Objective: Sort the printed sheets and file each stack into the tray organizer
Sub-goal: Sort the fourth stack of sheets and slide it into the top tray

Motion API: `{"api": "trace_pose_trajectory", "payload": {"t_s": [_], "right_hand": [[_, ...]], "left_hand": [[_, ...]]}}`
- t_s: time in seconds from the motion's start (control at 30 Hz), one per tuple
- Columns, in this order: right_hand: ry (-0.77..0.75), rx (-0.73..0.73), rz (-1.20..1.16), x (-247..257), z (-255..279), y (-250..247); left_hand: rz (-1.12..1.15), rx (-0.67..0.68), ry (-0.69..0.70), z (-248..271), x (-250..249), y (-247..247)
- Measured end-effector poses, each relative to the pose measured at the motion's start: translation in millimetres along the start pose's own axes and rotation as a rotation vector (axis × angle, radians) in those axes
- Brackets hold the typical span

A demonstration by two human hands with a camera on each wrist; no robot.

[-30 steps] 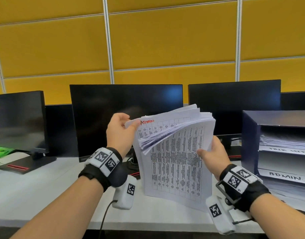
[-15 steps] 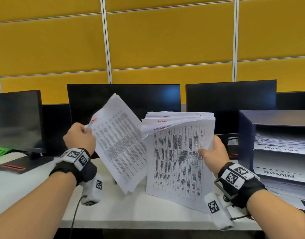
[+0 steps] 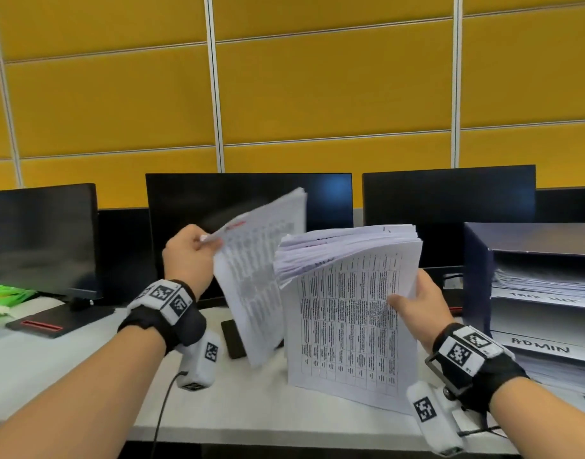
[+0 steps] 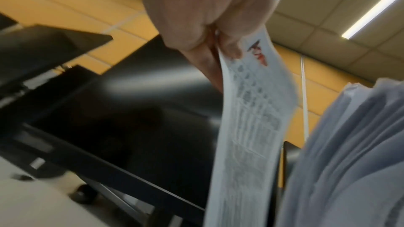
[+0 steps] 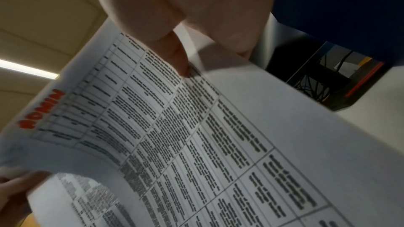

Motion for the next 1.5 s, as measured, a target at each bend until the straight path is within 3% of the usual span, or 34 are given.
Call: {"api": "trace_pose_trajectory", "payload": {"t_s": [0.17,0.3,0.4,0.5,0.57,0.63,0.83,0.97,1.13,1.3,1.5], "right_hand": [[0.004,0.005,0.0,-4,-9,1],[0.018,-0.015,-0.002,-11,-18,-1],[0.046,-0.037,-0.018,-14,-24,-3],[0.063,-0.073,-0.001,-18,-29,-5],[0.043,-0.105,0.013,-18,-31,-5],[0.028,-0.13,0.023,-20,-34,-5],[-0.049,-0.234,0.126,-8,-22,1],[-0.104,-0.329,0.379,8,-8,0],[-0.033,-0.045,-0.007,-4,-7,2],[-0.053,-0.057,-0.06,2,-4,-2],[-0.064,-0.061,-0.061,6,-1,-4]], "left_hand": [[0.274,0.273,-0.054,22,-20,77],[0.432,0.374,-0.113,45,-26,119],[0.43,0.476,-0.186,61,-6,140],[0.371,0.691,-0.146,83,8,161],[0.408,0.766,-0.138,97,5,168],[0.469,0.73,-0.143,102,-1,171],[0.357,0.346,-0.044,84,-36,150],[0.364,0.359,-0.088,98,-35,152],[0.428,0.294,-0.08,92,-32,143],[0.354,0.301,-0.048,87,-47,143],[0.417,0.289,-0.152,93,-42,145]]}}
Point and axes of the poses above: each hand's wrist, its own z-axis away from the middle knuckle, its own y-axis out of the palm, x = y × z, the point moved 10 cm from there along -z, towards the middle knuckle, and after that the axes turned 13 degrees about y, right-handed, at the moved point
